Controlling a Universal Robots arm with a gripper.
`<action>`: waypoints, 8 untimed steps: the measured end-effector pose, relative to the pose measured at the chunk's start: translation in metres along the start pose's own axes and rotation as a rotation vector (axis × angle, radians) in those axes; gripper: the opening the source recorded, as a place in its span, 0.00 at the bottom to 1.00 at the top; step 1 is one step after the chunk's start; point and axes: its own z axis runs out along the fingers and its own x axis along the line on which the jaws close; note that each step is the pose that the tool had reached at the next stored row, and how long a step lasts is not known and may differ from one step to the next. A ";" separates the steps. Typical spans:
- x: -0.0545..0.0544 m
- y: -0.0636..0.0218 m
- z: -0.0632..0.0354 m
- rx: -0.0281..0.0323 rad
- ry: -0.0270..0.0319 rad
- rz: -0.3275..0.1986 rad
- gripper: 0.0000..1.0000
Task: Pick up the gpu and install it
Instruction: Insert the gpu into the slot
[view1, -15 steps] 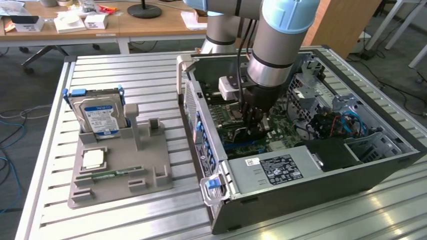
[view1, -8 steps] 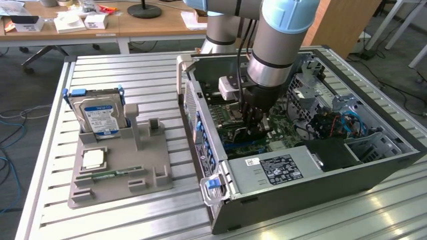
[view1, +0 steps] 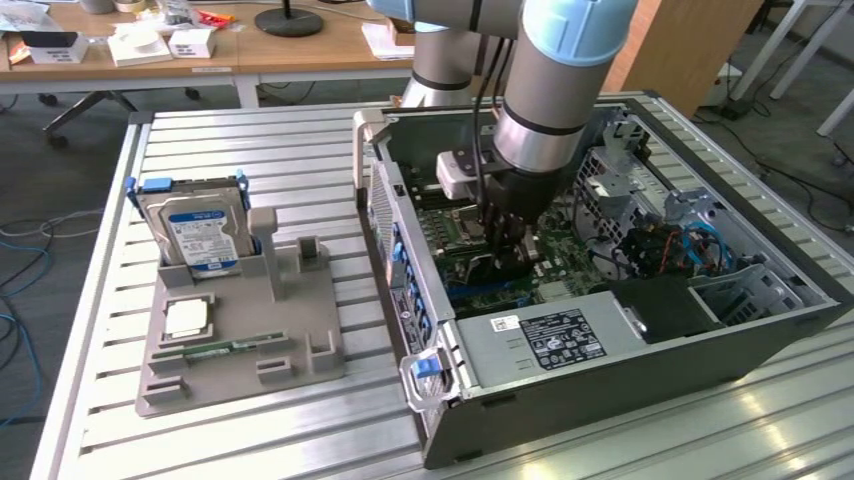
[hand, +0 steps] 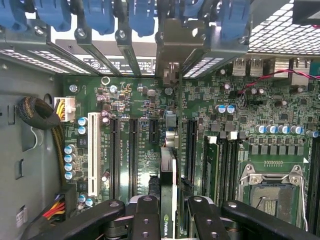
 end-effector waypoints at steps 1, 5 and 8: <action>0.000 0.0000 0.0000 0.0000 0.0000 0.001 0.27; 0.000 0.0001 0.0001 0.0001 -0.0001 0.003 0.27; 0.000 0.0010 0.0004 0.0004 -0.0001 0.004 0.27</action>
